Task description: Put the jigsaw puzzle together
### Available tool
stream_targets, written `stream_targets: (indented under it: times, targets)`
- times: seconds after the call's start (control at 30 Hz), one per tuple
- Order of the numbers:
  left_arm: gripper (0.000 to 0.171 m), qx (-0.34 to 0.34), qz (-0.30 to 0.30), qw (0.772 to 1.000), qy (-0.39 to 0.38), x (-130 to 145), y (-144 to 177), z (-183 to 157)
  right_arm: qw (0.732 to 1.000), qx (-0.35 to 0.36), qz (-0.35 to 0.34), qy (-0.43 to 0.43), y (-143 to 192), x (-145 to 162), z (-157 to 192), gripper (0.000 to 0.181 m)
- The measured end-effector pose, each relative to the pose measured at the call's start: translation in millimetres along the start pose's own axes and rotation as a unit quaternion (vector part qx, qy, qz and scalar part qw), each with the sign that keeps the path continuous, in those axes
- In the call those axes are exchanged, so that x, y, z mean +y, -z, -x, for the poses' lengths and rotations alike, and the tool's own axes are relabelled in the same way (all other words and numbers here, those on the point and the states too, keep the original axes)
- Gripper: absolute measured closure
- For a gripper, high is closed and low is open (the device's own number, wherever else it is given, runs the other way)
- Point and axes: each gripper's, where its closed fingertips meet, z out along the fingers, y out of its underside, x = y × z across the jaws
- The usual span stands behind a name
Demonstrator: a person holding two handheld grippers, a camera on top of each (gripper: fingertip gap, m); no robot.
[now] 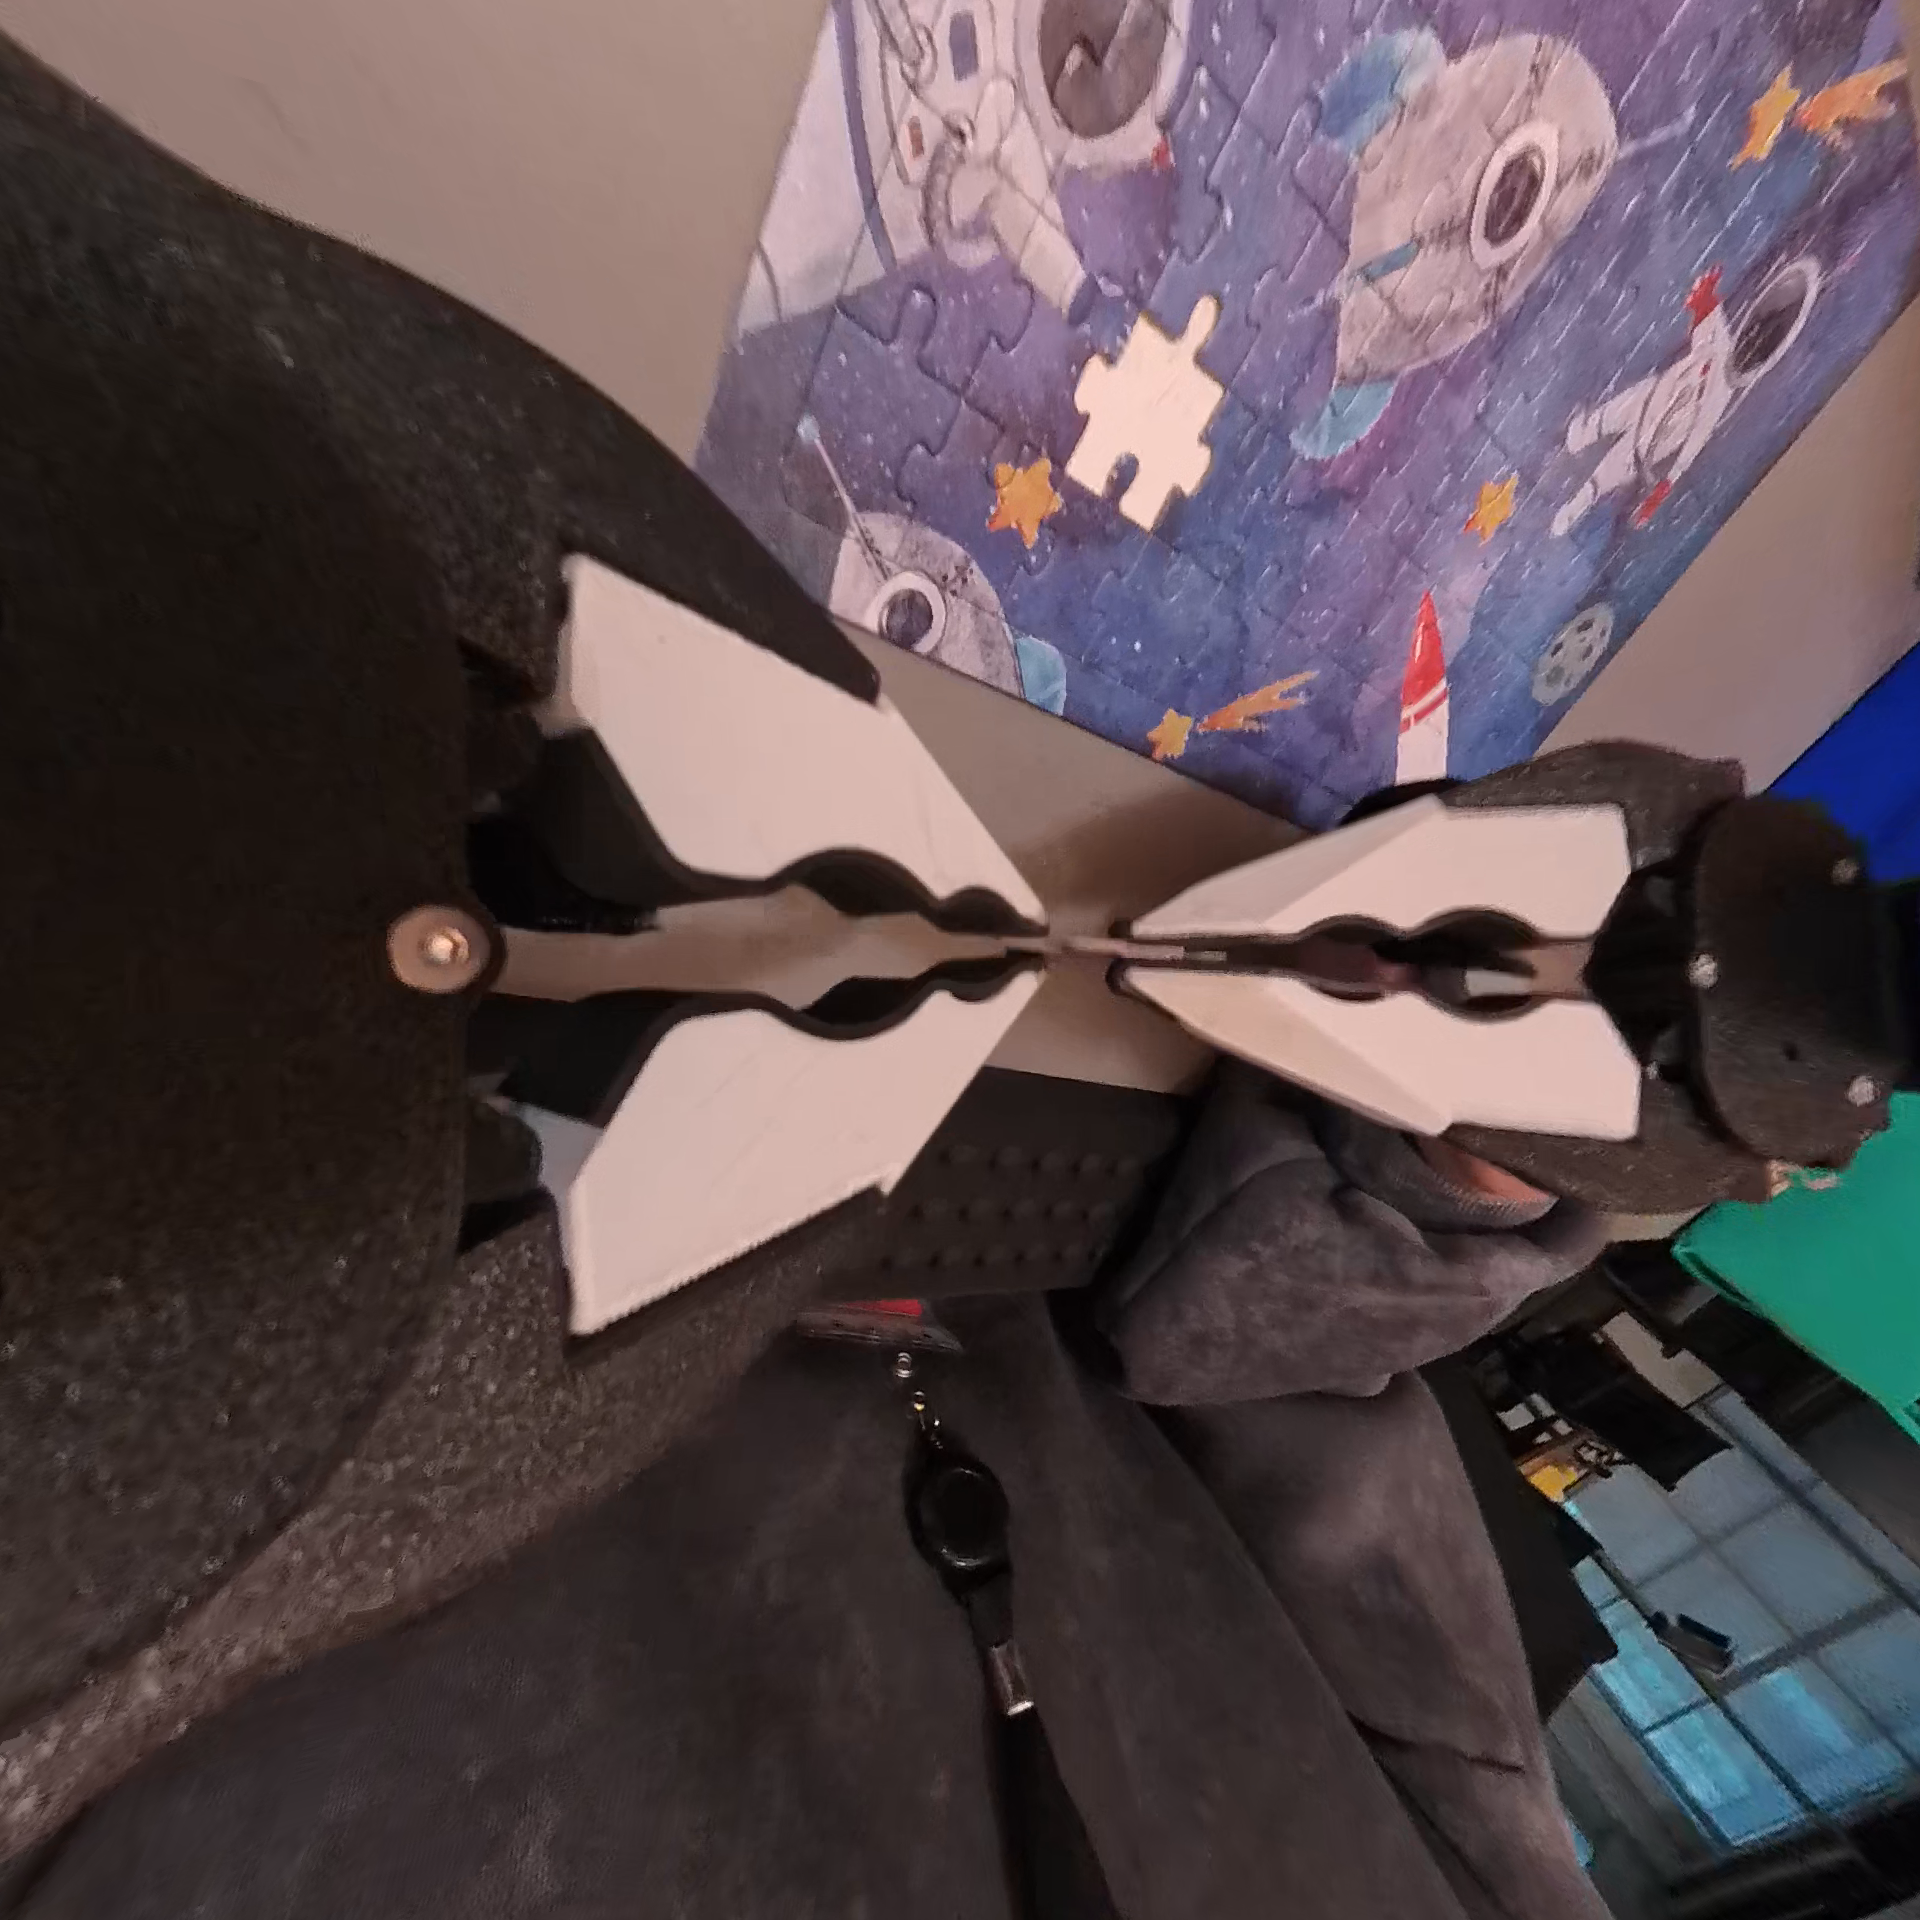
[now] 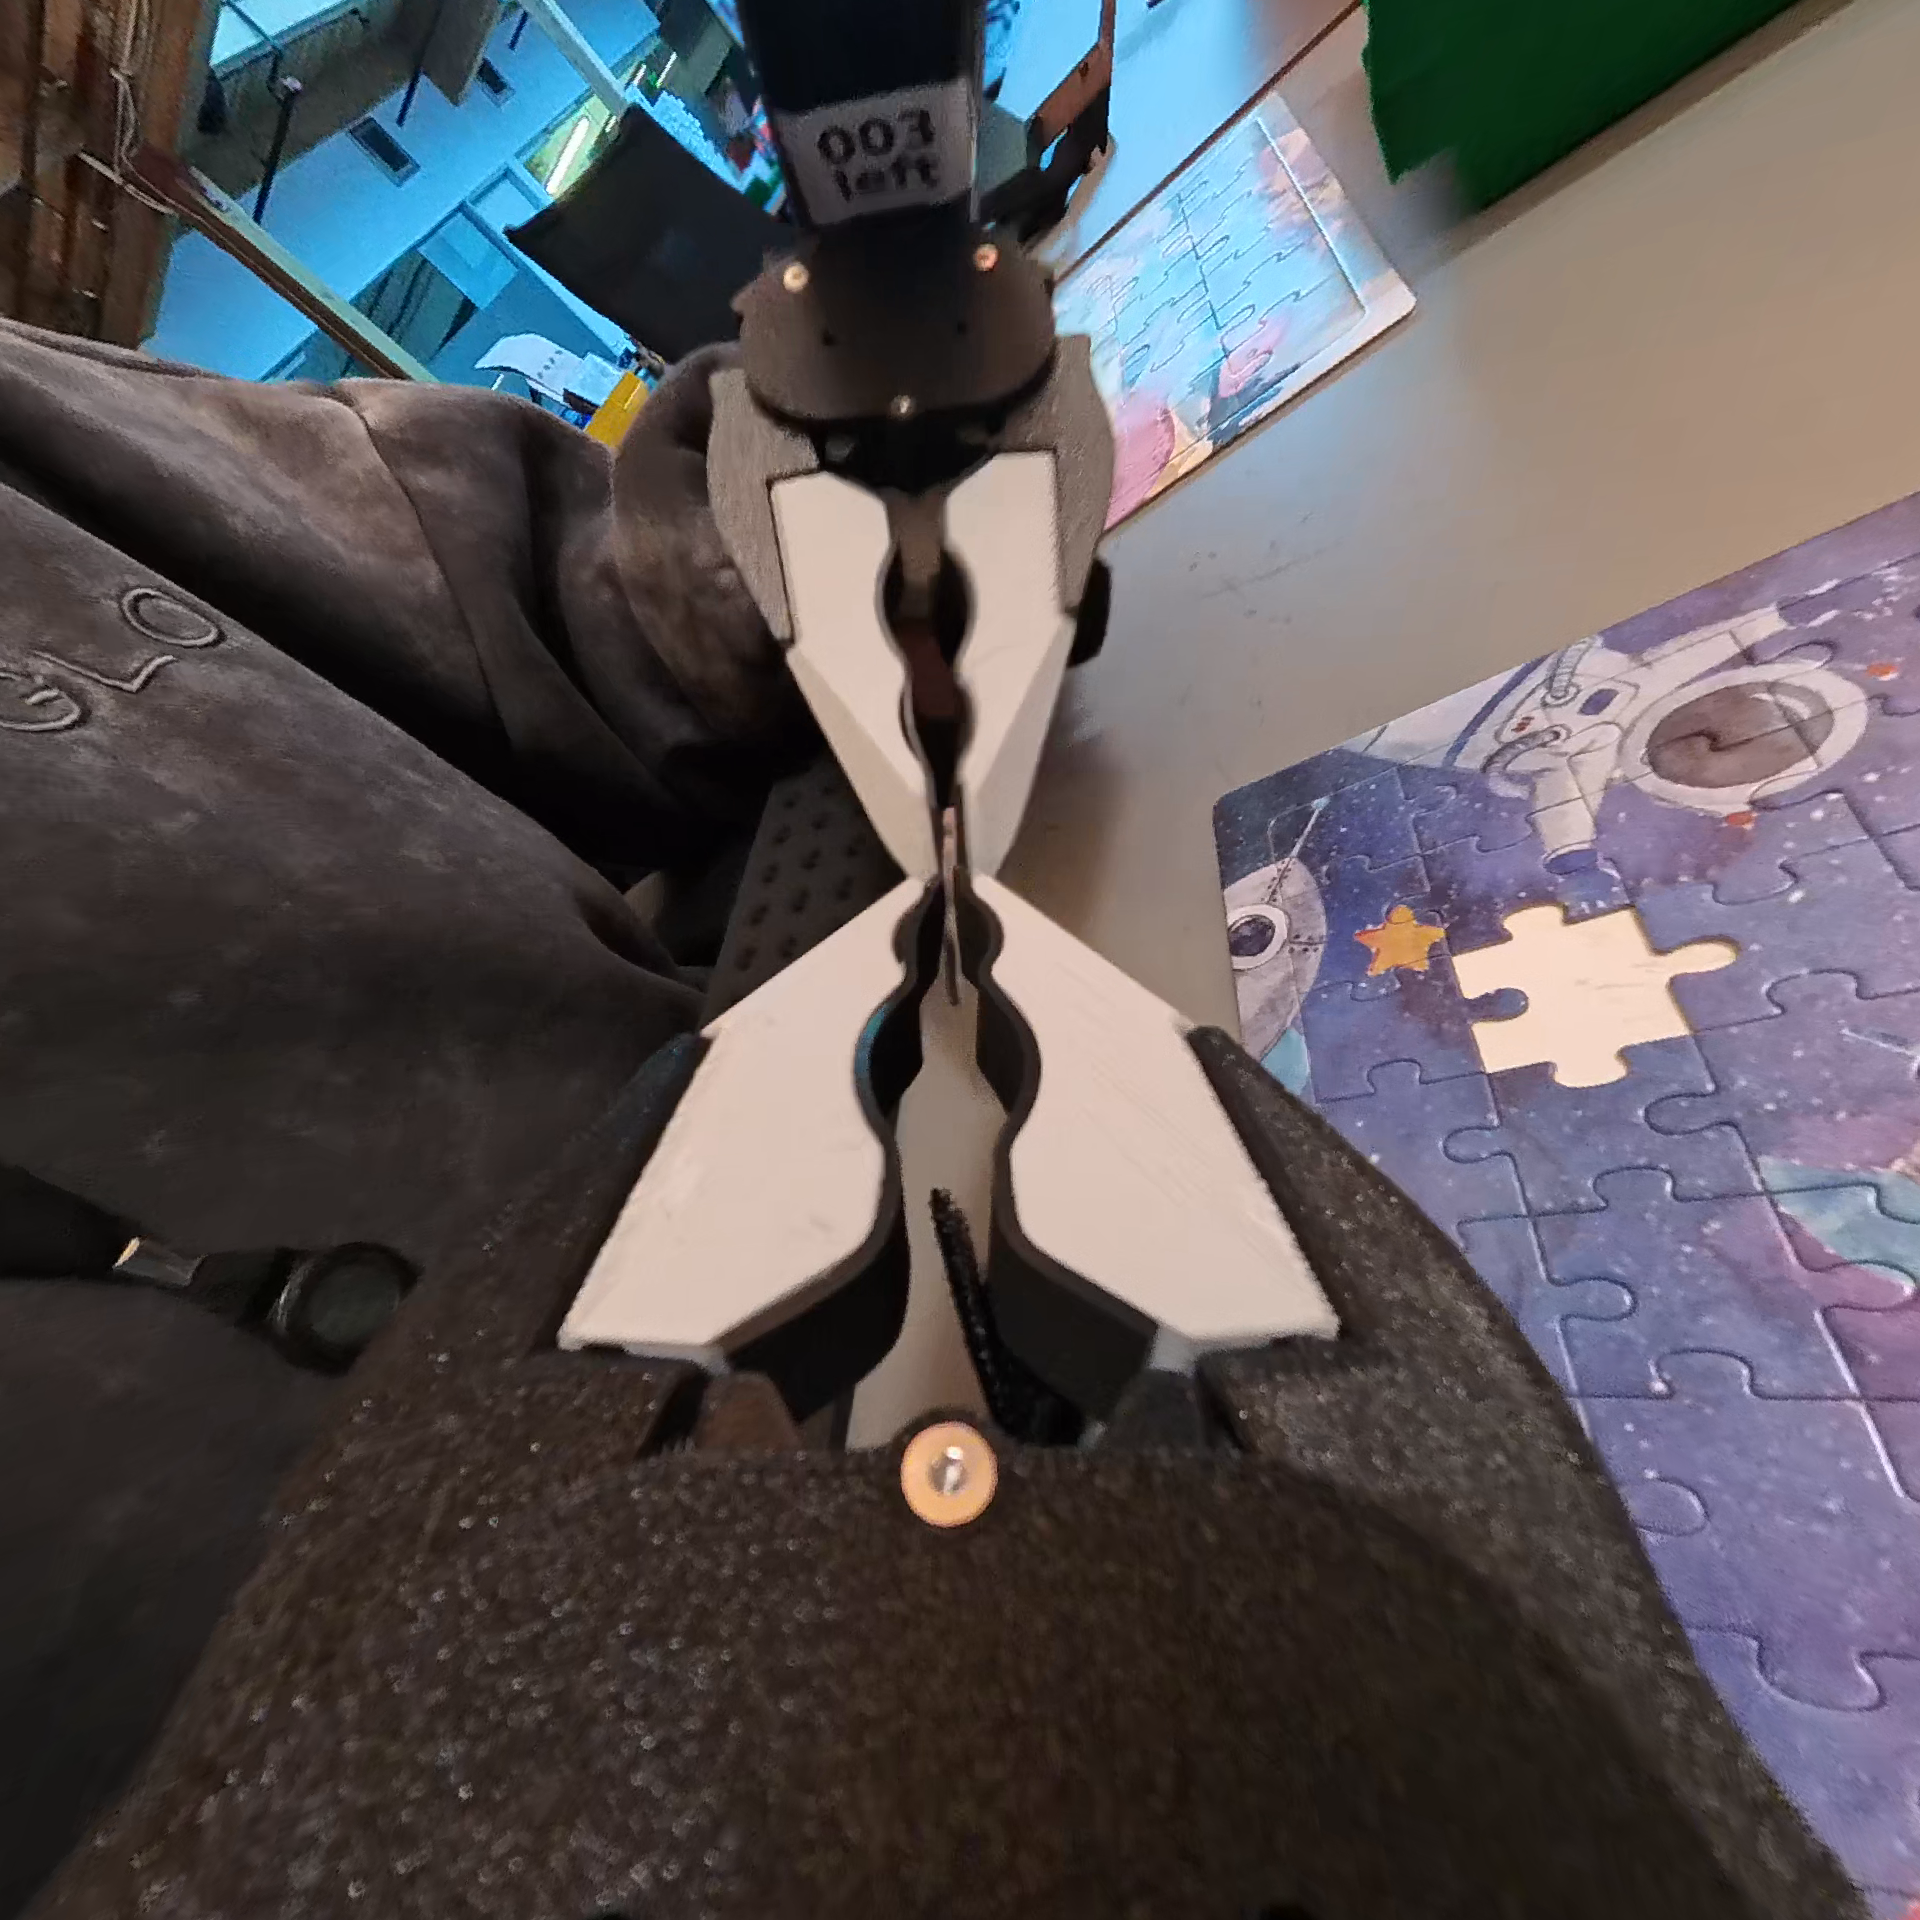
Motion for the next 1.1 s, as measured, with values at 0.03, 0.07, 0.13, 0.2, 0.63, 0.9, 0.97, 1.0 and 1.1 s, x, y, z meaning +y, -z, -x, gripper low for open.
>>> stream_targets:
  times: [0.03,0.07,0.13,0.2,0.63,0.9,0.97,1.0,1.1]
  targets:
    - [0.170,-0.002,0.000,1.000,-0.008,0,-3,-1,1.000,-0.001,-0.003,0.001,0,-1,0,0.180]
    - [0.170,-0.005,-0.003,1.000,-0.012,-1,-5,-2,1.000,-0.001,-0.006,0.001,0,-2,1,0.180]
    - [0.170,-0.012,-0.014,1.000,0.012,-4,-5,3,0.999,0.028,-0.022,0.018,4,-7,-4,0.173]
    - [0.171,-0.018,-0.034,0.996,0.078,-8,-2,13,0.988,0.126,-0.039,0.083,14,-16,-21,0.154]
    - [0.171,-0.043,-0.106,0.970,0.216,-13,7,47,0.884,0.355,0.100,0.288,4,-4,-56,0.153]
    - [0.171,-0.012,-0.088,0.965,0.248,-12,-4,52,0.871,0.367,0.124,0.302,7,3,-67,0.145]
    - [0.170,-0.017,-0.072,0.967,0.246,-10,-8,54,0.866,0.367,0.135,0.313,6,6,-69,0.150]
    - [0.170,-0.019,-0.062,0.968,0.244,-8,-9,55,0.865,0.366,0.142,0.313,6,7,-70,0.150]
    - [0.169,-0.037,-0.033,0.973,0.223,-5,-12,61,0.869,0.362,0.155,0.301,7,12,-76,0.150]
